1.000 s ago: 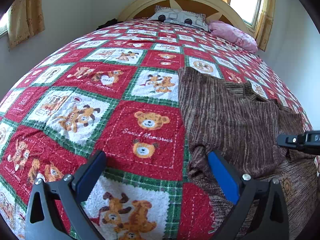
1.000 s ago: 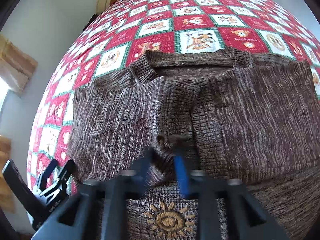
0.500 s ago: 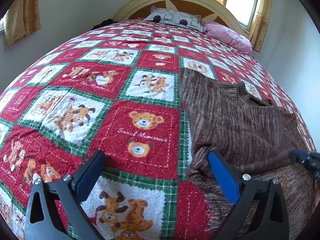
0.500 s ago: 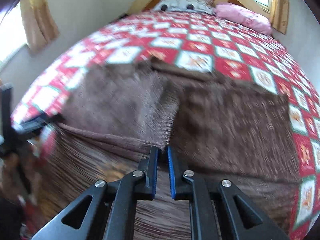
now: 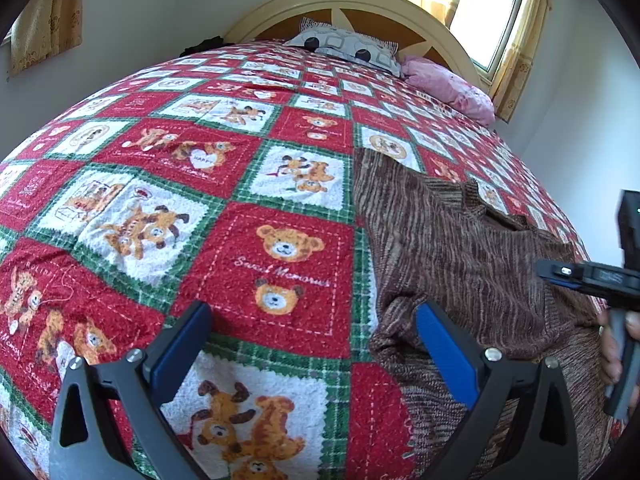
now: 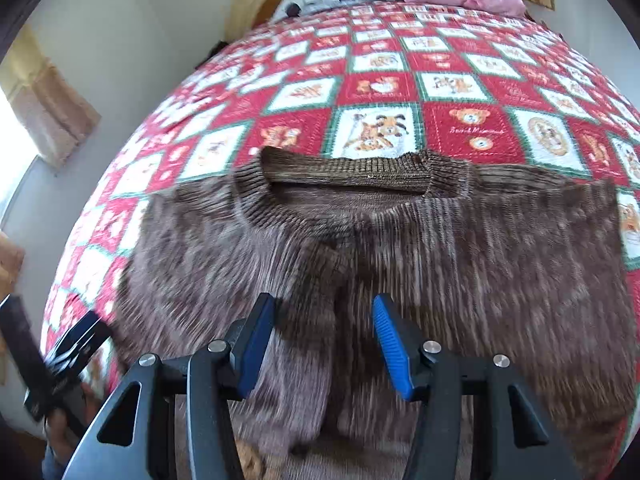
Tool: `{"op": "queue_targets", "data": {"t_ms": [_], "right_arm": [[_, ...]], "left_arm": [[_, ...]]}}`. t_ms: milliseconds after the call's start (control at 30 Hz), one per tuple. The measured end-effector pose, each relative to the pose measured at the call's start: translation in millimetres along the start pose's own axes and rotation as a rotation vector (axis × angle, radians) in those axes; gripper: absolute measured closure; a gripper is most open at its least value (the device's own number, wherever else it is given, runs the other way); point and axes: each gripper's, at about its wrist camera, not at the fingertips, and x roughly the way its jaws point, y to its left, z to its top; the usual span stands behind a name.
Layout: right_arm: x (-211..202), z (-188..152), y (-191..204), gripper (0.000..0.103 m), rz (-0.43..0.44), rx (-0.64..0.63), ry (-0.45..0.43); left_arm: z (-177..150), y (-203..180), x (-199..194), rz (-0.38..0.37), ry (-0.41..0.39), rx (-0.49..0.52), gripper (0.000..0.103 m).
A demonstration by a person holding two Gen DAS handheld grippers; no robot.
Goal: Fold small clothes
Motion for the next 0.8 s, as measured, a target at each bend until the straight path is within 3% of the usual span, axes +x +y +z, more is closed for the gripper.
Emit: {"op": "queue_targets", "data": {"t_ms": [33,100,233,367,400,467,533,667,800], "right_arm": [[2.8,1.8,3.6,0.084,-0.018,-0.024,-0.004],[-2.5,3.9,15.3,0.094,-0.062,-0.096,-0.051],[-17.3,8.0,38.7,0.096,-0.144,-0.219,-0.162],[-5.9,19.4,38.3,0.096,-0.221,-0.239,-0.16],[2.1,21.2,33.2,0.096,-0.211,-0.223,-0.121],[13.0,19.0,22.1,0.085,-0.205,-0.188,-0.052],[1.1,10.2,10.8,0.055,-0.201,-0.152,-0.083],[-29.8,-13.9,-17.9,0.054,-0.073,-0.011,-0.079],[-43.9,-45.4,-14.2,0.054,0.074,0.001,-0.039]], "left_arm": [[0.1,-0.1,0.0,0.002,0.001,0.002,0.0],[0.0,-0.1,-0.3,0.007,0.002,0.006,0.0],[-0.3,-5.2,2.7,0.044,0.014,0.035,0.0],[-0.5,-8.0,4.4,0.057,0.02,0.053,0.0],[-0.8,-8.1,4.4,0.056,0.02,0.052,0.0],[-0.8,-8.4,4.7,0.061,0.022,0.056,0.0],[-1.2,-8.4,4.6,0.063,0.022,0.058,0.0],[-1.4,-8.1,4.4,0.056,0.019,0.052,0.0],[-1.3,-8.5,4.5,0.057,0.019,0.053,0.0]]}}
